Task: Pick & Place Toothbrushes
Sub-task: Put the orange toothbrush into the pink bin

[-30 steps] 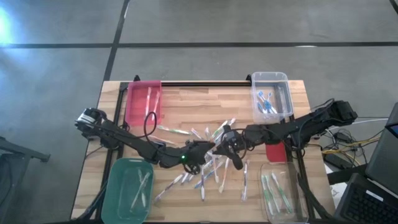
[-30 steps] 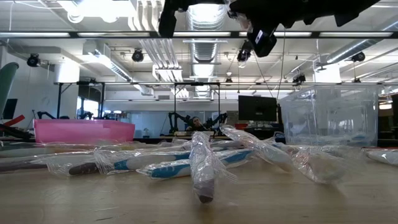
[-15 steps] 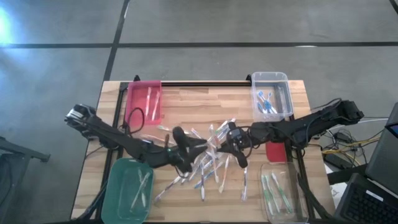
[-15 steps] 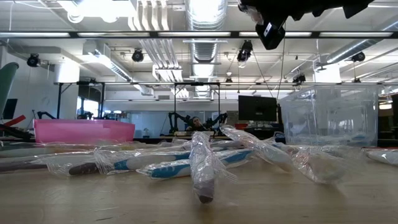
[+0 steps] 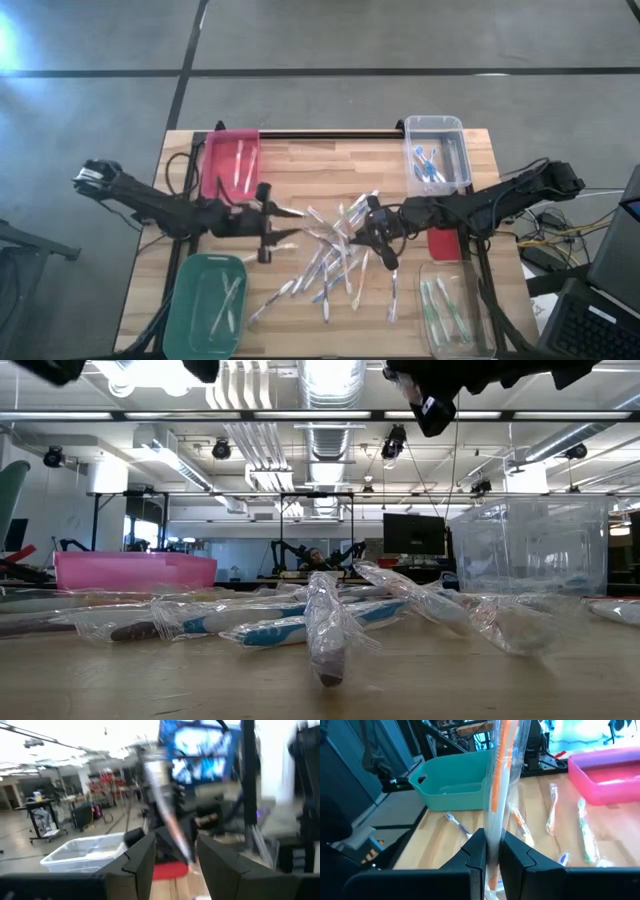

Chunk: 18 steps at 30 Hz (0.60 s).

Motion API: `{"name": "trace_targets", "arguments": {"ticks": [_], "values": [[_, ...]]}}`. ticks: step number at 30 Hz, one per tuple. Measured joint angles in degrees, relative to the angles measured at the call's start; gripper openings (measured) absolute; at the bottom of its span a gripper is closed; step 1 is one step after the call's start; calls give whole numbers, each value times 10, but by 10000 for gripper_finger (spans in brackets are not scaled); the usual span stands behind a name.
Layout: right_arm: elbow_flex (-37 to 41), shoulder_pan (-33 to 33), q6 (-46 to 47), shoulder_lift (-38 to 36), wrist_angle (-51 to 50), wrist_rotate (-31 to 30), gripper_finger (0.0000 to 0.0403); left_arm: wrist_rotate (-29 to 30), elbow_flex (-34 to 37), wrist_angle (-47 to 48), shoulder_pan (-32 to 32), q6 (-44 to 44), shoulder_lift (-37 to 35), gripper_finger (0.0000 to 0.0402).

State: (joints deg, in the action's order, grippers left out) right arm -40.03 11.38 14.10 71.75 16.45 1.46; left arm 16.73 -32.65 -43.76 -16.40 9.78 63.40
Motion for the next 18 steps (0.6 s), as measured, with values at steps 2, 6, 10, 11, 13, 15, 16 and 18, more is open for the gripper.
{"name": "trace_targets", "arguments": {"ticks": [2, 6, 10, 11, 13, 15, 16, 18], "values": [[0, 0, -20, 0, 0, -1, 28, 0, 43, -66, 10, -16, -12, 151], [0, 0, -54, 0, 15, -49, 28, -1, 96, -167, 22, -34, -20, 151], [0, 0, -88, 0, 42, -110, 28, -9, 101, -180, 23, -28, -23, 151], [0, 0, -95, 0, 52, -117, 28, -13, 100, -176, 23, -28, -22, 151], [0, 0, -106, 0, 73, -121, 28, -26, 96, -162, 23, -27, -22, 151], [0, 0, -116, 1, 92, -121, 28, -30, 93, -152, 23, -20, -22, 151], [0, 0, -117, 3, 103, -121, 28, -32, 93, -151, 23, -18, -22, 151], [0, 0, -117, 8, 119, -121, 28, -34, 92, -148, 23, -15, -22, 151]]}}
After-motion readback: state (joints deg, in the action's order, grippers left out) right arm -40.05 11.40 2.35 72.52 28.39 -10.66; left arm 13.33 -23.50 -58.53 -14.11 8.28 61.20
